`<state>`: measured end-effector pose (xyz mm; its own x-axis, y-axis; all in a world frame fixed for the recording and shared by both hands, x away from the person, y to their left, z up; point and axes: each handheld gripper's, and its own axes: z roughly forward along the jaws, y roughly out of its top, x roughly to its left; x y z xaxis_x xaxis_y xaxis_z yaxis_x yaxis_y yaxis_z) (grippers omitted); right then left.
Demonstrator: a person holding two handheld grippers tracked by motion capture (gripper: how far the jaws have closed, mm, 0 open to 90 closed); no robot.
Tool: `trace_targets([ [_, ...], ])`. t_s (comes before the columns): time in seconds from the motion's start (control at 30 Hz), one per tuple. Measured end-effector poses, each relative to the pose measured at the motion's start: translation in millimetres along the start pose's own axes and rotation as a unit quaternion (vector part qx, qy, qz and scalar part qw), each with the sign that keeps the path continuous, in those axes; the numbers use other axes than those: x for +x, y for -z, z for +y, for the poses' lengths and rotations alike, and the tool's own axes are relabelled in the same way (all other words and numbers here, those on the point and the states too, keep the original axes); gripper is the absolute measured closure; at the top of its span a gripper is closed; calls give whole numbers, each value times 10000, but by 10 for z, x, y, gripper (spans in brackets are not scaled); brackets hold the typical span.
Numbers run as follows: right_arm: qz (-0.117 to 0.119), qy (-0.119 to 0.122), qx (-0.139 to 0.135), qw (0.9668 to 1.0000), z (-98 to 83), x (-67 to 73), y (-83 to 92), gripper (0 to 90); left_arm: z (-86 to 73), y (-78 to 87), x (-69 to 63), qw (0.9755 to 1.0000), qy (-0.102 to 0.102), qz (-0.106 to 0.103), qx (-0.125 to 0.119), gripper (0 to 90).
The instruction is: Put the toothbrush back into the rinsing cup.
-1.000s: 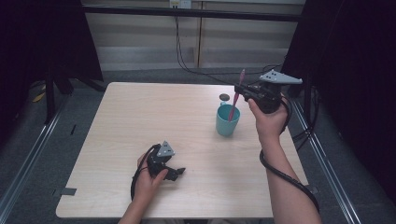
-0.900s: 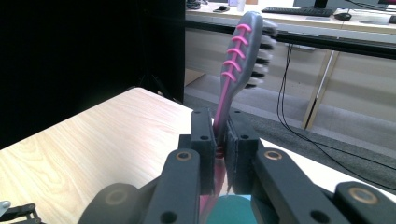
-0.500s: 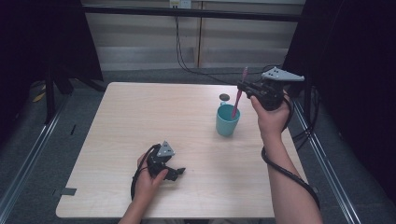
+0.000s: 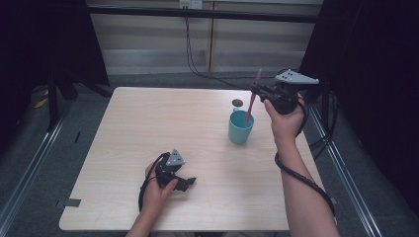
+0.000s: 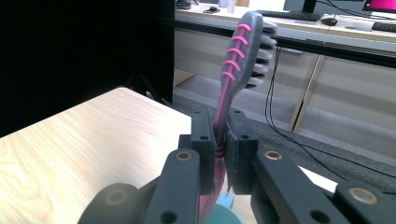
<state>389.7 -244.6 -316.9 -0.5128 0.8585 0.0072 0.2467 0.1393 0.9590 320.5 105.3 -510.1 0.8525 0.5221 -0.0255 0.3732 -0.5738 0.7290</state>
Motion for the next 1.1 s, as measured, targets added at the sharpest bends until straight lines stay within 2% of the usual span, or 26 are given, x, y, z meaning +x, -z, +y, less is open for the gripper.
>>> trace_targets([
  [0.6, -158, -100, -37, 9998, -117, -143, -144, 834, 0, 0, 0, 10000, 3, 8, 0, 150],
  [0.73, -193, 0, 46, 9998, -165, -128, -200, 834, 0, 0, -1, 10000, 6, 11, -3, 150],
  [1.1, -100, -87, 139, 9998, -377, -68, -358, 834, -1, -1, -3, 10000, 6, 24, -12, 150],
])
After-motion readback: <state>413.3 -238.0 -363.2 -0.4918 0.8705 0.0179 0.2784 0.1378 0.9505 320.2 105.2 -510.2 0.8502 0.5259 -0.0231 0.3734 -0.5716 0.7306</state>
